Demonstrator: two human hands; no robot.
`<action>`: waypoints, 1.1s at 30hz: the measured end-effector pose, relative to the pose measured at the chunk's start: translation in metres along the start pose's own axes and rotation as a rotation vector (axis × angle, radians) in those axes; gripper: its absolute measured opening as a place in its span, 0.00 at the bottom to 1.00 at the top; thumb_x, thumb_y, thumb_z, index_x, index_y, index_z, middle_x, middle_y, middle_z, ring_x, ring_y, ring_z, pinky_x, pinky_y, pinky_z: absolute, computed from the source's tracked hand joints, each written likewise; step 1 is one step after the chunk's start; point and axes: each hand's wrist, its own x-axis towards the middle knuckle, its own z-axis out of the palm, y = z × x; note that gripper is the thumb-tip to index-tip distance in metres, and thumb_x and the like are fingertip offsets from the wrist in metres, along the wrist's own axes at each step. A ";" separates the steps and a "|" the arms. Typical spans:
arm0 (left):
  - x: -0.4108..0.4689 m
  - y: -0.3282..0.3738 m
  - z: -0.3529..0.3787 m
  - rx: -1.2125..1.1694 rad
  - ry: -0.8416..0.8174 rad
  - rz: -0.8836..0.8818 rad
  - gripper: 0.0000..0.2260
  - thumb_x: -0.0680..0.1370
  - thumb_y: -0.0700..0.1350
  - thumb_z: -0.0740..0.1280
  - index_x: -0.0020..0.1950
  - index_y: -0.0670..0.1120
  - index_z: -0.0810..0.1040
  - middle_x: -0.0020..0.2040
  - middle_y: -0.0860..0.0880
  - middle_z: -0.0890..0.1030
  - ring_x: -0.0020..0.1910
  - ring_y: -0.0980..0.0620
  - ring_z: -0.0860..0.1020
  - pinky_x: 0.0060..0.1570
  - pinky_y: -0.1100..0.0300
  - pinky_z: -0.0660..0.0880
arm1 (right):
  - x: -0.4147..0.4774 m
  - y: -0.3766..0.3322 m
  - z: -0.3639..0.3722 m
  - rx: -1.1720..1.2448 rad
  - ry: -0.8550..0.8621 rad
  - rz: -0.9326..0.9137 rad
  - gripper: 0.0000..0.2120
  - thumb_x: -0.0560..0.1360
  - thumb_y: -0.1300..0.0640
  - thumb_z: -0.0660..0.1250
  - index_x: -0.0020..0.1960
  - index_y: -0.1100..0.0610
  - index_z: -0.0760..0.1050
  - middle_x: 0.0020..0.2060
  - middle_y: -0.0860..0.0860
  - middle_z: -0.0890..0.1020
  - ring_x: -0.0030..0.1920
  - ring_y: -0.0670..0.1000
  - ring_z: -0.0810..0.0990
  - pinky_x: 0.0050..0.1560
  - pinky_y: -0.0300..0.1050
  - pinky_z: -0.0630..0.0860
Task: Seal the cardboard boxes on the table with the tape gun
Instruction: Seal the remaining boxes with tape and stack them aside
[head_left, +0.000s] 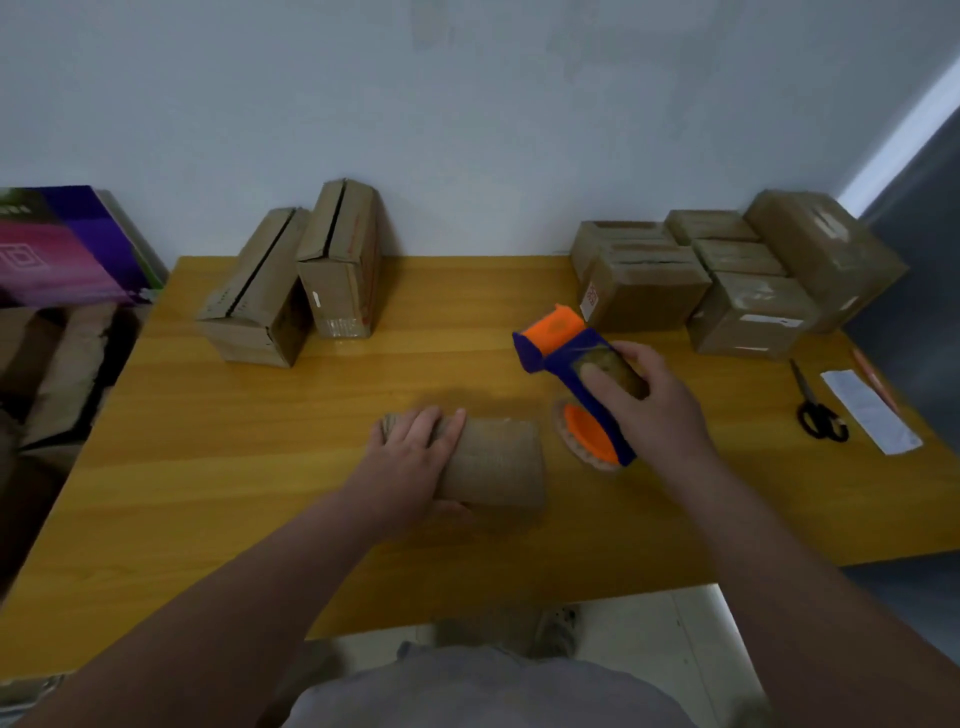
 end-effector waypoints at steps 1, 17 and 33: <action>0.000 0.000 0.000 0.015 -0.016 0.033 0.46 0.72 0.70 0.58 0.78 0.49 0.37 0.77 0.46 0.48 0.77 0.46 0.46 0.72 0.40 0.49 | 0.000 -0.007 0.000 0.059 -0.079 -0.012 0.23 0.70 0.44 0.72 0.62 0.42 0.68 0.48 0.37 0.75 0.46 0.39 0.76 0.39 0.37 0.72; 0.005 0.000 0.000 0.124 -0.156 0.099 0.43 0.76 0.69 0.53 0.78 0.45 0.36 0.79 0.45 0.41 0.77 0.43 0.40 0.73 0.38 0.40 | 0.016 0.000 0.044 -0.446 -0.440 -0.338 0.41 0.69 0.56 0.73 0.75 0.38 0.57 0.45 0.44 0.68 0.43 0.44 0.70 0.38 0.35 0.64; -0.001 0.003 -0.003 0.108 -0.176 0.059 0.40 0.76 0.68 0.51 0.78 0.47 0.39 0.79 0.45 0.45 0.77 0.44 0.42 0.73 0.38 0.39 | 0.016 0.003 0.045 -0.638 -0.430 -0.449 0.41 0.73 0.54 0.70 0.76 0.36 0.50 0.46 0.49 0.66 0.43 0.47 0.70 0.36 0.35 0.66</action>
